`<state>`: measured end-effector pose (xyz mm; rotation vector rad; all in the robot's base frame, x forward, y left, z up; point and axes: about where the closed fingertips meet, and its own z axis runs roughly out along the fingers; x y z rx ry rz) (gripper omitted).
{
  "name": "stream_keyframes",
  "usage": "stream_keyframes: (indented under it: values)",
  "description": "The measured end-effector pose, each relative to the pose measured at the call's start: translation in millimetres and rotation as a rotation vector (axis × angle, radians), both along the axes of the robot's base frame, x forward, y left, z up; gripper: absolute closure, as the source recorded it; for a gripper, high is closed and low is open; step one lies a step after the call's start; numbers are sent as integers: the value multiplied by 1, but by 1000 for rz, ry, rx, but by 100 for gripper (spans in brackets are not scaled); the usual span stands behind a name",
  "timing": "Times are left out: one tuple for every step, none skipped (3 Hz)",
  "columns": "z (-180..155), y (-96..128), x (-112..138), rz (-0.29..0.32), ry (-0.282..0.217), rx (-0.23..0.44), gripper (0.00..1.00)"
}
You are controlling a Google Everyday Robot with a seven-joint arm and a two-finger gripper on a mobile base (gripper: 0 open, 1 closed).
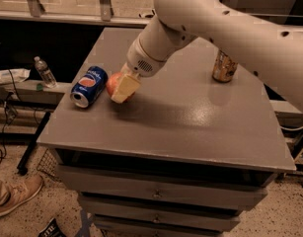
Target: Move apple near pepsi can
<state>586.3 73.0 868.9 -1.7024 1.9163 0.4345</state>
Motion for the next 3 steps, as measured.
stream_keyframes:
  values:
    - [-6, 4, 0, -4, 13, 13, 100]
    - [-9, 11, 4, -2, 18, 37, 100]
    - [-10, 17, 9, 0, 20, 57, 100]
